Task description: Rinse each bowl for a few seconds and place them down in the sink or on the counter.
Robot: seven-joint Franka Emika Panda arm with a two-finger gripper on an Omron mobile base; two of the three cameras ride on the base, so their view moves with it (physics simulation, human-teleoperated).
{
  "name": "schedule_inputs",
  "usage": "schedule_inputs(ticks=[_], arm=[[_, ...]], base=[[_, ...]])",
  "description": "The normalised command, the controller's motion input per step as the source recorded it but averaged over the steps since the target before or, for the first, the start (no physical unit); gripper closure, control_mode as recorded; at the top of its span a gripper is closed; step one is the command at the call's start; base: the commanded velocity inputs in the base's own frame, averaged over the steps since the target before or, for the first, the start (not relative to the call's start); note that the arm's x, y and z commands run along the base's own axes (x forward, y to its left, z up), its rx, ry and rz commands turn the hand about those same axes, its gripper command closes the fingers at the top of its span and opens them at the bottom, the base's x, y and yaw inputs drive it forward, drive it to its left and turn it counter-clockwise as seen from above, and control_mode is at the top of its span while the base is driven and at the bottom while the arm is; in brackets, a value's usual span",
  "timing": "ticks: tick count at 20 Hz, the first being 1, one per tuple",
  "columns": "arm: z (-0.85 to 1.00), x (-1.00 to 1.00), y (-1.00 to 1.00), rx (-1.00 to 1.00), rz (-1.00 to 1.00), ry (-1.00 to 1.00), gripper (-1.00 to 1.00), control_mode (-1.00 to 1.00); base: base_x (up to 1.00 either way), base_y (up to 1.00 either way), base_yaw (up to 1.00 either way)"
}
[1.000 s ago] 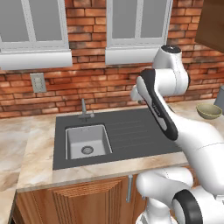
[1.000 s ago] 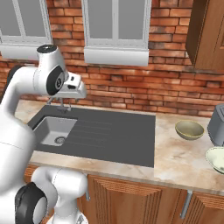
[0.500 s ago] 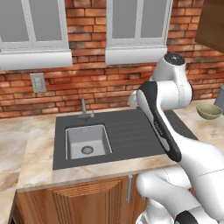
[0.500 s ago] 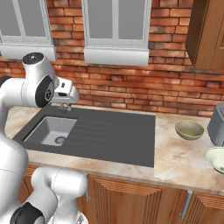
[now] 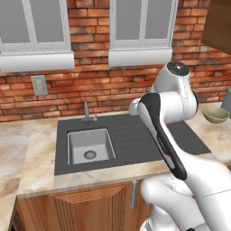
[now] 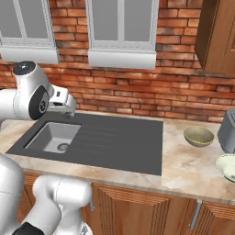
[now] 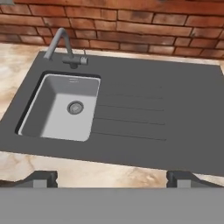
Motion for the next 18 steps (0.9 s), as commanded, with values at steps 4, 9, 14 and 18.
schedule_inputs(ticks=[4,9,14,18], arm=[[-0.09,-0.01,0.18,0.0,0.02,-0.08,-1.0,-1.0],[-0.11,0.0,0.13,0.0,0.03,-0.12,-1.0,-1.0],[-0.1,0.0,0.05,0.0,0.04,-0.11,-1.0,-1.0],[-0.08,0.0,0.0,0.0,0.05,-0.09,-1.0,-1.0]], base=[[0.0,0.0,0.0],[0.0,0.0,0.0],[0.0,0.0,0.0],[0.0,0.0,0.0]])
